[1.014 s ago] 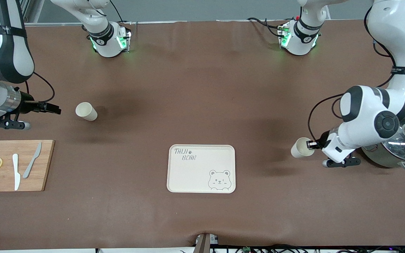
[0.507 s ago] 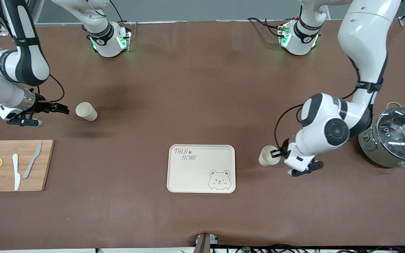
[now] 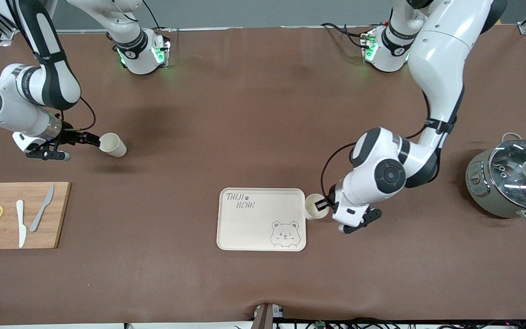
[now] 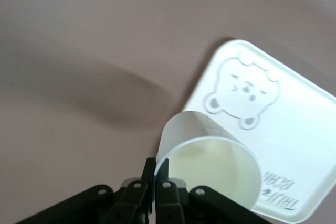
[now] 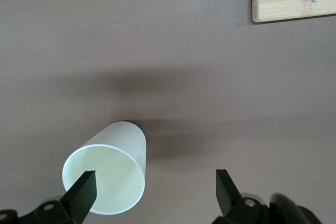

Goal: Place white IKEA cup upright on tray with both arms
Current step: 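Set the cup upright on the tray and open the left gripper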

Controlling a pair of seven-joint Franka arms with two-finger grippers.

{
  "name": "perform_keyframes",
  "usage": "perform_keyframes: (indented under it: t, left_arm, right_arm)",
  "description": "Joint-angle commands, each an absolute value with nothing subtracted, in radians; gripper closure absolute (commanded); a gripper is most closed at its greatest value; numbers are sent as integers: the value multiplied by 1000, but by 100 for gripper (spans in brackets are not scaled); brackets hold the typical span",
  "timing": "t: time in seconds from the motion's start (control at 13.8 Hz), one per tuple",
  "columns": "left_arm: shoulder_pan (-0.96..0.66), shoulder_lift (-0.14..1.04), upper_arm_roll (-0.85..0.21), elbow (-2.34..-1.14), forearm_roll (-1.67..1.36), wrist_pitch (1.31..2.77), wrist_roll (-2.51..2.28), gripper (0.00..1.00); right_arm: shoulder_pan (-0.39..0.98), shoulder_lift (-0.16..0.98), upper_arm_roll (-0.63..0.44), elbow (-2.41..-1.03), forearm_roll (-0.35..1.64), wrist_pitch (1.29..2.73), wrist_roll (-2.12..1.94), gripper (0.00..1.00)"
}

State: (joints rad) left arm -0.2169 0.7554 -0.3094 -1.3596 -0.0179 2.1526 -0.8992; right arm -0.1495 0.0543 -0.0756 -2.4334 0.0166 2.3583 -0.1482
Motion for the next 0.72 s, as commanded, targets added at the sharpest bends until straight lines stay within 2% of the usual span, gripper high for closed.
perform_keyframes:
  t: [0.0, 0.29, 0.51, 0.65]
  left_arm:
    - [-265, 828, -298, -1284, -35, 2204, -965, 100]
    - [-302, 868, -296, -1284, -34, 2252, -1000, 100]
    - [-308, 873, -282, -1290, -31, 2250, -1002, 100]
    - [-310, 874, -282, -1292, -26, 2249, -1002, 100]
  right_arm:
    - [-155, 28, -69, -2522, 6, 2474, -156, 0]
    - [-155, 38, -68, -2574, 6, 2565, -155, 0]
    - [-144, 47, -67, -2592, 6, 2603, -155, 35]
    - [-144, 55, -67, -2592, 6, 2605, -155, 67]
